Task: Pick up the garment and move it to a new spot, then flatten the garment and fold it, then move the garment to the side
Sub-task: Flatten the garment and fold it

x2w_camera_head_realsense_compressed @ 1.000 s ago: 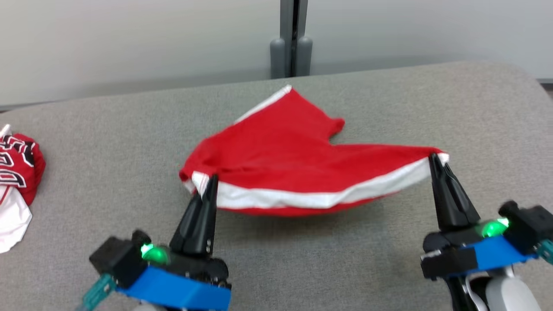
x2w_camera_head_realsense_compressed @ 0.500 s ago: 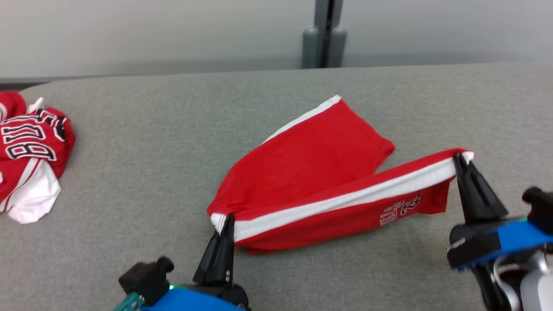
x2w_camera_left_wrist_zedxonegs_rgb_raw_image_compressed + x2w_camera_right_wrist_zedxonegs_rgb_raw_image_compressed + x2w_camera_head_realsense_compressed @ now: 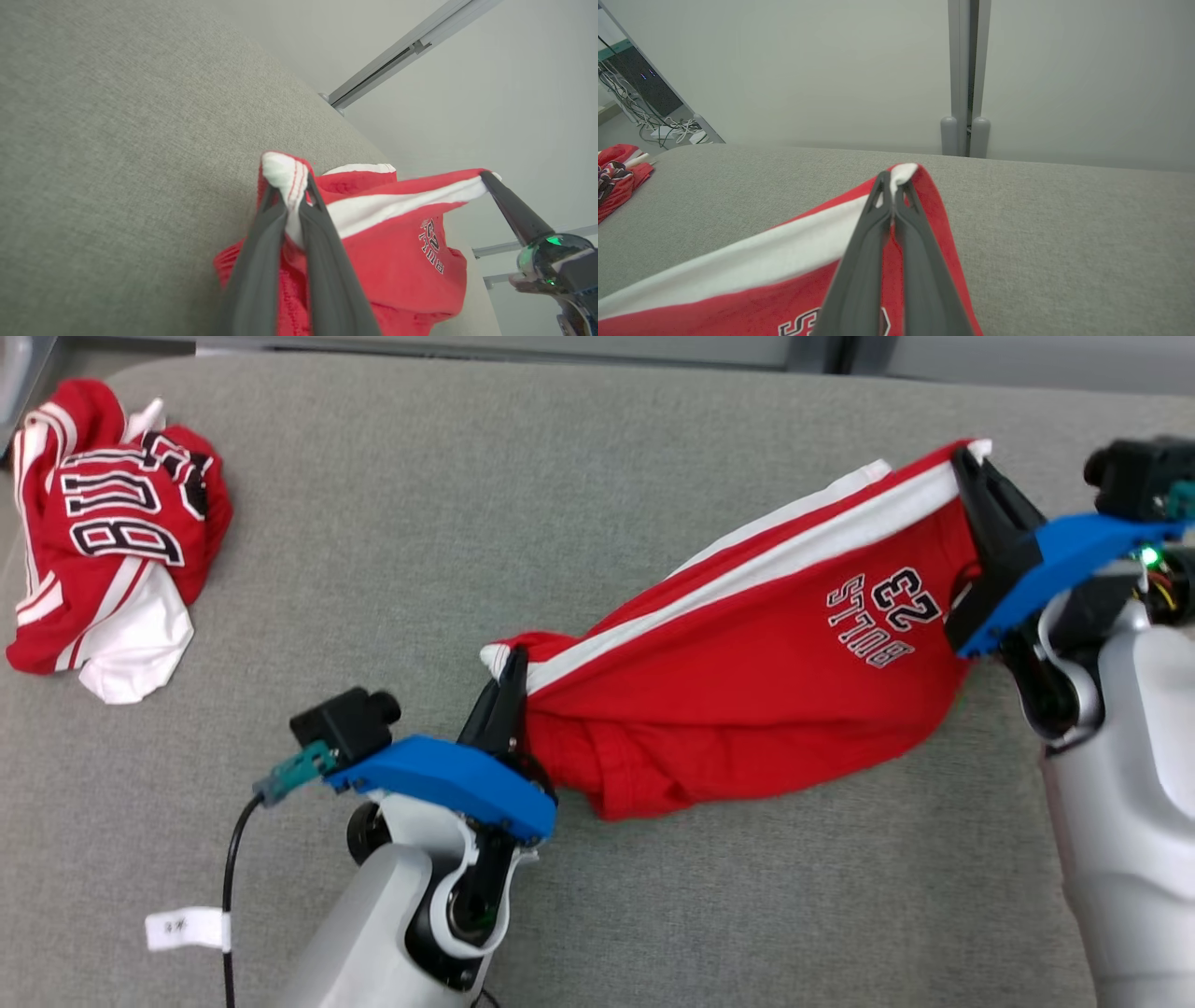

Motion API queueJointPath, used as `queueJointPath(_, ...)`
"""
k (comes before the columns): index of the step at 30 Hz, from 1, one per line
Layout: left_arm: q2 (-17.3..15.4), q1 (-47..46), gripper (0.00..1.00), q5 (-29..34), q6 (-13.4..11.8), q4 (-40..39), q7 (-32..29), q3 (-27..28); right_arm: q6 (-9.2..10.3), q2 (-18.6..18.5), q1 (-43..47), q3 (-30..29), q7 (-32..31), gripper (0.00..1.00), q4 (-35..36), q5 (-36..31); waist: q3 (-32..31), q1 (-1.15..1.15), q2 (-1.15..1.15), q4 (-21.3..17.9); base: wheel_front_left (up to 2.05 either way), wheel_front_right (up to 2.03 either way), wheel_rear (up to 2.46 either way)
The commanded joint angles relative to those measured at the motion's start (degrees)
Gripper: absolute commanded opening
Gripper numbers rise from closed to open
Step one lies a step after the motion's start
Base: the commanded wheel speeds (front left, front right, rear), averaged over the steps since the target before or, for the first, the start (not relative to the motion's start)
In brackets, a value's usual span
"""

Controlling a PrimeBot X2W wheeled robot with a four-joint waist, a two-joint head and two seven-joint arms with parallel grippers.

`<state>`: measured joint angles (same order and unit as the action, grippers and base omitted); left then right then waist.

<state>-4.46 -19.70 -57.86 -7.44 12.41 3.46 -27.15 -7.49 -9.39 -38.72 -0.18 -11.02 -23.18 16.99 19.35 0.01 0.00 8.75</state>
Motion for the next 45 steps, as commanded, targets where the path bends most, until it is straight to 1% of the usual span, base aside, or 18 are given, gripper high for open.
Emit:
queueJointPath(1,0.4,-2.9,0.0,-0.7,0.0,2.0,-0.9,-0.2,0.0,-0.3,-4.5,0.6,0.4,0.0,-5.3,-0.7,2.5,-0.01,0.0,2.0,0.0,0.0,0.0)
queueJointPath(3,0.6,-4.5,0.0,-0.9,-0.2,3.8,-1.1,-0.4,0.0,-0.4,-7.8,1.0,1.2,0.0,-10.3,-1.6,3.3,-0.01,0.0,2.4,0.0,0.0,0.0)
queueJointPath(6,0.9,-5.7,0.0,-1.8,0.4,5.6,-1.1,-0.9,0.0,0.0,-11.4,1.6,2.6,0.0,-17.0,-2.3,3.8,-0.01,0.0,2.9,0.0,0.0,0.0)
queueJointPath(7,1.0,-5.9,0.12,-2.0,0.5,5.9,-0.9,-1.2,0.0,0.1,-12.2,1.8,3.3,0.08,-18.6,-2.5,3.8,-0.01,0.0,3.0,0.0,0.0,0.0)
queueJointPath(8,1.1,-5.9,0.43,-2.2,0.6,6.0,-0.7,-1.3,0.0,0.1,-13.0,2.0,4.2,0.36,-20.2,-2.6,3.8,-0.01,0.0,3.0,0.0,0.0,0.0)
queueJointPath(9,1.1,-5.8,0.92,-2.1,0.7,6.0,-0.2,-1.5,0.0,0.1,-13.7,2.3,5.2,1.0,-21.5,-2.6,3.7,-0.01,0.0,3.1,0.0,0.0,0.0)
queueJointPath(10,1.1,-5.6,1.0,-1.7,0.9,5.9,0.2,-1.7,0.0,0.2,-14.1,2.5,6.3,1.0,-22.7,-2.3,3.6,-0.01,0.0,3.1,0.0,0.0,0.0)
queueJointPath(13,0.8,-4.7,1.0,-1.1,1.1,5.3,1.6,-1.7,0.0,0.1,-14.6,3.4,8.0,1.0,-24.7,-1.7,3.1,-0.01,0.0,3.0,0.0,0.0,0.0)
queueJointPath(15,-1.3,-4.0,1.0,1.5,1.1,4.6,3.7,-2.1,0.0,-0.7,-14.9,4.8,9.5,1.0,-26.1,-1.3,2.4,-0.01,0.0,2.9,0.0,0.0,0.0)
queueJointPath(17,-3.1,-3.2,1.0,4.8,0.2,3.7,6.1,-2.8,0.0,-1.3,-15.0,6.1,10.6,1.0,-27.2,-0.5,1.5,-0.01,0.0,2.6,0.0,0.0,0.0)
queueJointPath(21,-5.3,-0.1,1.0,7.1,-0.8,0.8,9.3,-1.8,0.0,-3.3,-14.3,9.0,11.0,1.0,-28.8,1.2,-0.8,-0.01,0.0,2.2,0.0,0.0,0.0)
queueJointPath(24,-6.8,2.8,1.0,8.2,-1.8,-1.2,10.4,-0.4,0.0,-5.5,-13.1,11.2,9.2,1.0,-29.9,2.4,-2.5,-0.01,0.0,2.3,0.0,0.0,0.0)
queueJointPath(30,-9.6,7.0,1.0,11.0,-4.0,-3.7,11.4,3.0,0.0,-9.5,-10.3,13.7,1.5,1.0,-32.6,5.7,-4.5,-0.01,0.0,3.5,0.0,0.0,0.0)
queueJointPath(35,-10.3,9.9,1.0,12.1,-5.1,-5.7,11.7,6.6,0.0,-10.3,-8.0,14.4,-2.6,1.0,-33.9,8.8,-4.3,-0.01,0.0,4.6,0.0,0.0,0.0)
queueJointPath(37,-10.4,10.7,1.0,12.6,-5.2,-6.1,11.7,7.6,0.0,-10.7,-7.5,14.7,-3.6,1.0,-34.7,9.2,-4.2,-0.01,0.0,5.1,0.0,0.0,0.0)
queueJointPath(42,-9.8,12.5,1.0,13.9,-4.9,-7.0,11.8,9.1,-0.01,-9.9,-6.0,15.2,-5.4,1.0,-36.5,10.4,-4.4,-0.01,0.0,5.9,0.0,0.0,0.0)
queueJointPath(44,-9.6,13.1,1.0,14.3,-4.8,-7.2,11.8,9.5,-0.01,-9.5,-5.6,15.6,-5.3,0.5,-36.5,10.6,-4.5,-0.01,0.0,5.9,0.0,0.0,0.0)
queueJointPath(45,-9.4,13.4,1.0,14.5,-4.8,-7.1,11.8,9.7,-0.01,-9.2,-5.5,15.7,-4.9,0.35,-36.3,11.0,-4.7,-0.01,0.0,5.7,0.0,0.0,0.0)
